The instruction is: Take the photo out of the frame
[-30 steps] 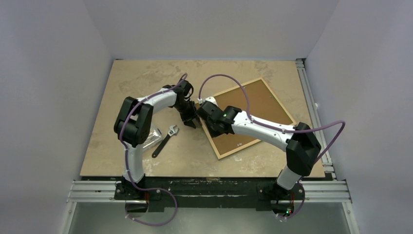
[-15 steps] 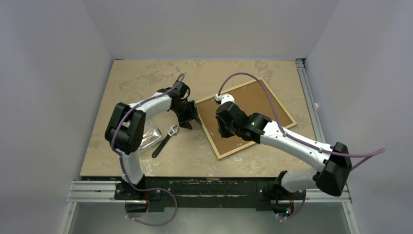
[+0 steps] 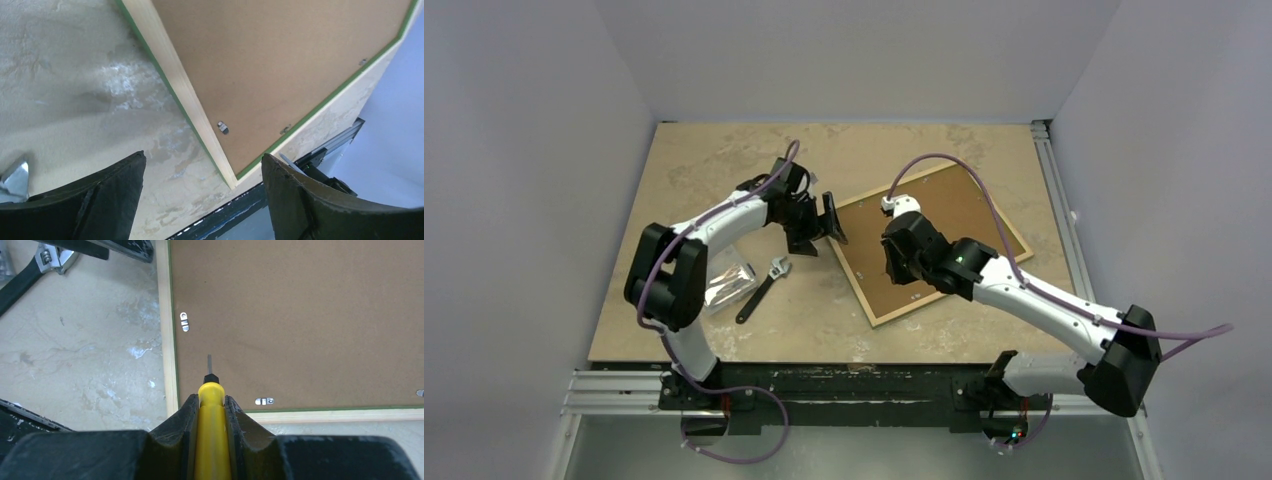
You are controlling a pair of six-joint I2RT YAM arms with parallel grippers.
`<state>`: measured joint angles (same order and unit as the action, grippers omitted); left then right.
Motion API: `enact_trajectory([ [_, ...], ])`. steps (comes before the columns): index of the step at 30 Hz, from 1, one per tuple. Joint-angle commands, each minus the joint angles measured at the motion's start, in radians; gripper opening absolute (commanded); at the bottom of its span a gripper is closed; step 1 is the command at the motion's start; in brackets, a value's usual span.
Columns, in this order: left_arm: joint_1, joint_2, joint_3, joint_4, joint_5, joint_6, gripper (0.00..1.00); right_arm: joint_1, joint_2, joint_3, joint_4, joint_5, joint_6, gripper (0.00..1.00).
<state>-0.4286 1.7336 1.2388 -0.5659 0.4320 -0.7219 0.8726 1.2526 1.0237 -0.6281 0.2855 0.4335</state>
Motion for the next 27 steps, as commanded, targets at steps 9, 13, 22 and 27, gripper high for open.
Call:
enact_trajectory([
  [9,0.002,0.117,0.087,-0.010,-0.060,-0.074,0.75,-0.027,-0.126,-0.064,-0.005,0.049,0.064,0.00],
  [13,-0.006,0.132,0.095,-0.023,-0.116,-0.147,0.73,-0.026,-0.225,-0.105,-0.006,0.048,0.097,0.00],
  [22,-0.057,0.211,0.090,-0.002,-0.214,-0.282,0.55,-0.027,-0.357,-0.136,-0.063,0.055,0.126,0.00],
  [27,-0.088,0.240,0.066,0.032,-0.258,-0.311,0.54,-0.027,-0.383,-0.126,-0.079,0.035,0.132,0.00],
])
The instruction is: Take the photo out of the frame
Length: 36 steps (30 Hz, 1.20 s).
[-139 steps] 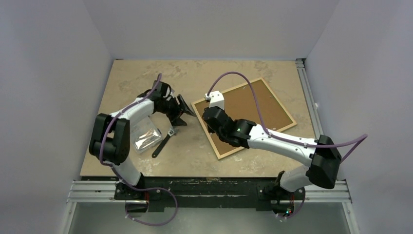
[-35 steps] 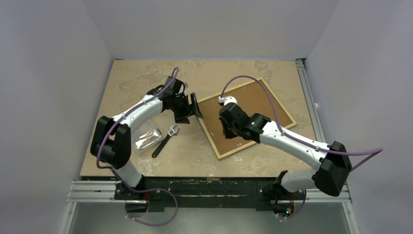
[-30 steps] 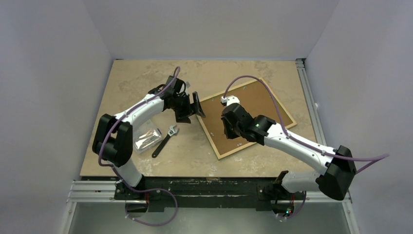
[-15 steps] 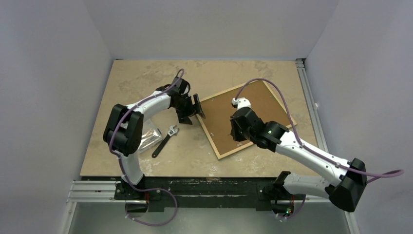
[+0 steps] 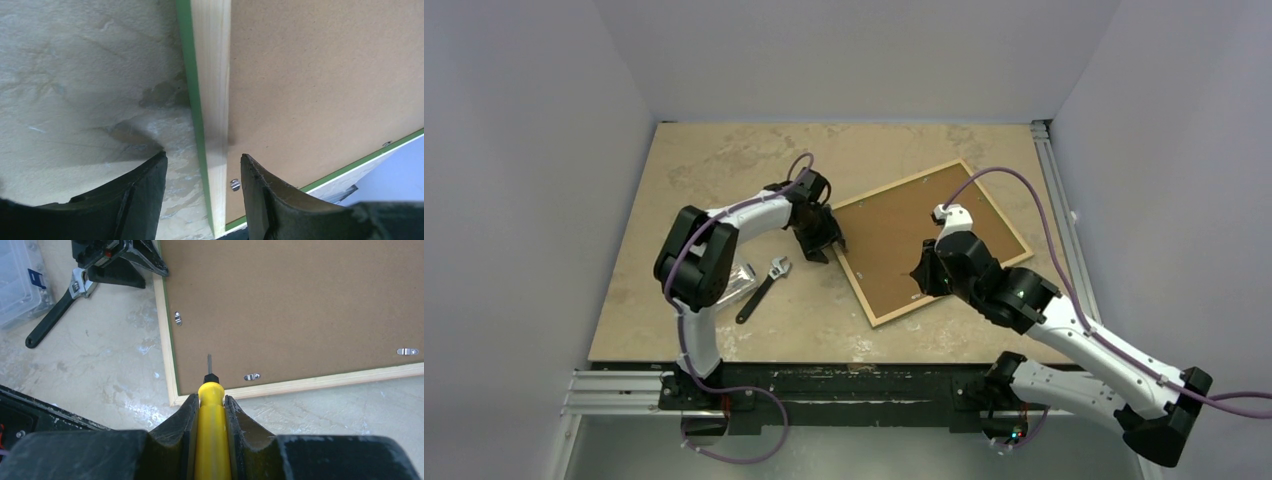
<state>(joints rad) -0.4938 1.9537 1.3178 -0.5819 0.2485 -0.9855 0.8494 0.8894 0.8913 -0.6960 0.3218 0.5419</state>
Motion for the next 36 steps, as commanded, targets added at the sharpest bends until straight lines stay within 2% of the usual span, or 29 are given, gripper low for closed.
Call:
enact_trajectory([
  [1,-0.026,0.023,-0.020,0.055,-0.074,-0.059,0.54,-0.004,-0.024,0.009,-0.024,0.003,0.027,0.00],
  [4,-0.031,0.029,-0.034,0.058,-0.076,-0.094,0.54,-0.004,-0.053,0.003,-0.040,0.025,0.027,0.00],
  [9,-0.042,0.019,-0.078,0.077,-0.088,-0.154,0.46,-0.004,-0.084,-0.016,-0.038,0.035,0.027,0.00],
  [14,-0.046,0.013,-0.112,0.101,-0.087,-0.191,0.30,-0.004,-0.071,-0.010,-0.039,0.036,0.024,0.00],
  [18,-0.051,-0.002,-0.159,0.123,-0.070,-0.254,0.12,-0.004,-0.099,-0.027,-0.027,0.038,0.026,0.00],
  [21,-0.056,-0.016,-0.263,0.255,0.022,-0.378,0.06,-0.004,-0.117,-0.038,-0.027,0.043,0.028,0.00],
  [22,-0.063,-0.015,-0.292,0.289,0.051,-0.415,0.01,-0.004,-0.119,-0.040,-0.030,0.044,0.031,0.00],
  [26,-0.128,-0.055,-0.385,0.381,0.083,-0.538,0.00,-0.004,-0.127,-0.050,-0.045,0.054,0.053,0.00],
  [32,-0.309,-0.187,-0.452,0.408,-0.017,-0.762,0.00,-0.004,-0.128,-0.067,-0.035,0.072,0.080,0.00],
  [36,-0.373,-0.150,-0.396,0.394,0.039,-0.754,0.00,-0.004,-0.074,-0.036,-0.011,0.056,0.085,0.00],
])
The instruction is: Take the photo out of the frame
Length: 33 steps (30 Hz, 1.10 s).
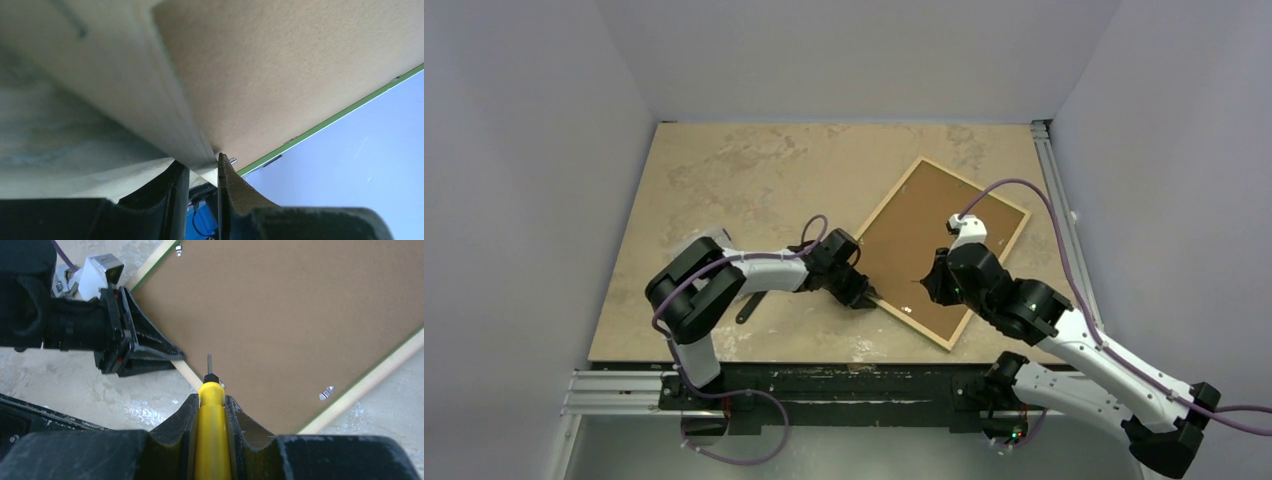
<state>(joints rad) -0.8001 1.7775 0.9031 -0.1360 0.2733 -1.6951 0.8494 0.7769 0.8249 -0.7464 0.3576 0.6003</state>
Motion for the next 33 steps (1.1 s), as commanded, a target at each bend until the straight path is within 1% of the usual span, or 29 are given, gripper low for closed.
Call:
enact_trajectory([
  [1,-0.074,0.023,0.016,-0.046,0.016,-0.031,0.05,-0.004,0.061,0.032,0.053,0.012,0.026,0.00],
  [2,-0.077,0.013,0.014,-0.030,0.011,-0.001,0.18,-0.004,0.078,0.030,0.072,0.003,0.020,0.00],
  [4,-0.076,-0.026,0.030,-0.055,-0.004,0.077,0.43,-0.004,0.112,0.027,0.108,-0.010,0.012,0.00],
  [6,-0.074,-0.076,0.043,-0.087,-0.027,0.160,0.58,-0.005,0.145,0.025,0.140,-0.009,0.001,0.00],
  [7,-0.068,-0.103,0.043,-0.098,-0.034,0.202,0.62,-0.006,0.160,0.025,0.156,-0.006,-0.005,0.00],
  [8,-0.059,-0.130,0.039,-0.101,-0.033,0.247,0.64,-0.007,0.173,0.026,0.175,-0.004,-0.012,0.00],
  [11,-0.004,-0.229,0.021,-0.137,-0.025,0.381,0.66,-0.026,0.229,0.044,0.215,-0.018,-0.035,0.00],
  [13,0.057,-0.305,-0.010,-0.125,-0.006,0.484,0.67,-0.041,0.272,0.063,0.235,-0.034,-0.057,0.00],
  [15,0.139,-0.354,0.009,-0.176,0.025,0.611,0.67,-0.063,0.320,0.083,0.252,-0.045,-0.079,0.00],
  [17,0.209,-0.345,0.100,-0.294,0.071,0.764,0.68,-0.083,0.366,0.102,0.273,-0.058,-0.095,0.00],
  [18,0.242,-0.323,0.152,-0.352,0.099,0.871,0.68,-0.090,0.385,0.108,0.293,-0.064,-0.104,0.00],
  [20,0.272,-0.251,0.261,-0.467,0.121,0.999,0.67,-0.095,0.417,0.112,0.346,-0.080,-0.123,0.00],
  [23,0.291,-0.174,0.371,-0.512,0.106,1.138,0.66,-0.095,0.452,0.101,0.449,-0.101,-0.133,0.00],
  [25,0.298,-0.109,0.422,-0.538,0.056,1.183,0.66,-0.095,0.476,0.092,0.516,-0.115,-0.142,0.00],
  [28,0.303,0.007,0.498,-0.562,0.084,1.210,0.65,-0.095,0.530,0.112,0.550,-0.114,-0.170,0.00],
  [31,0.307,0.065,0.500,-0.525,0.086,1.213,0.64,-0.095,0.580,0.136,0.560,-0.097,-0.187,0.00],
  [33,0.310,0.094,0.488,-0.491,0.118,1.221,0.63,-0.095,0.612,0.152,0.548,-0.082,-0.182,0.00],
])
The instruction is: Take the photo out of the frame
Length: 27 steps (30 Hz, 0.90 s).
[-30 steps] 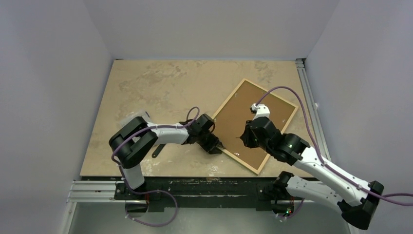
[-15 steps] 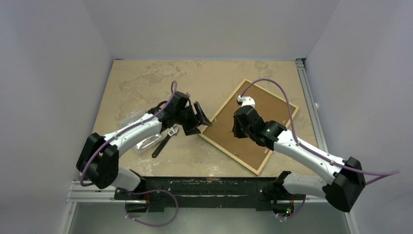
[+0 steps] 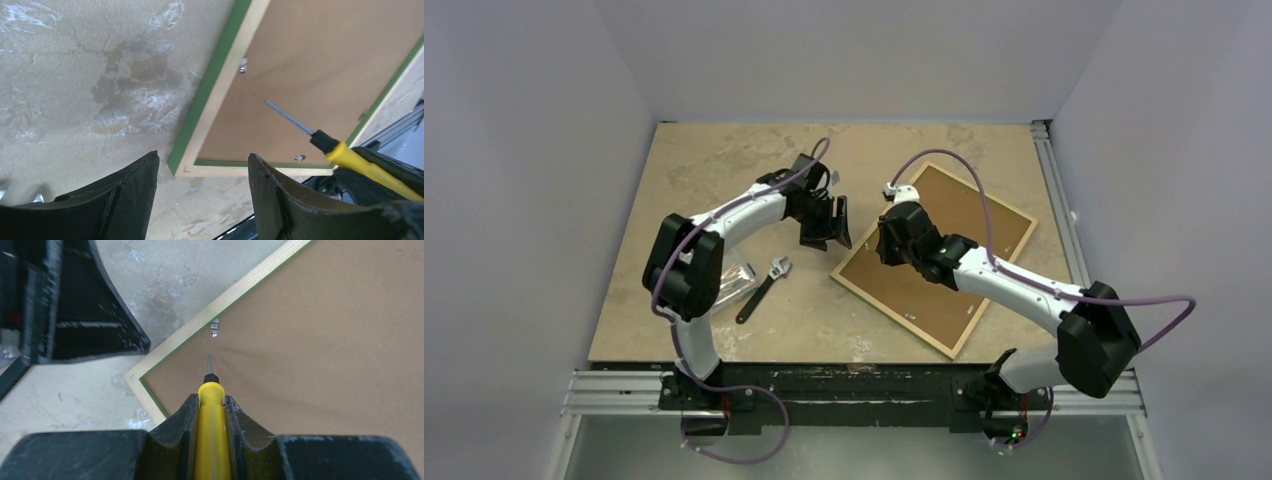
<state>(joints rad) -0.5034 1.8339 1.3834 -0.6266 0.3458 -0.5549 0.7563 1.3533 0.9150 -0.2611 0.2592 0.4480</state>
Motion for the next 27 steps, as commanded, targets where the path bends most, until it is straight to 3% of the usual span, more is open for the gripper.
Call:
enact_trajectory([
  [1,0.013,0.055,0.012,-0.001,0.050,0.084,0.63,-0.002,0.049,0.065,0.066,0.018,-0.031,0.00],
  [18,-0.055,0.206,0.040,0.007,0.025,0.068,0.48,-0.002,0.124,0.074,0.141,-0.011,-0.037,0.00],
  [24,-0.054,0.229,0.064,-0.051,-0.047,0.064,0.30,0.000,0.160,0.082,0.152,0.020,-0.041,0.00],
  [27,-0.053,0.236,0.070,-0.065,-0.062,0.060,0.27,0.000,0.193,0.112,0.128,0.048,-0.041,0.00],
])
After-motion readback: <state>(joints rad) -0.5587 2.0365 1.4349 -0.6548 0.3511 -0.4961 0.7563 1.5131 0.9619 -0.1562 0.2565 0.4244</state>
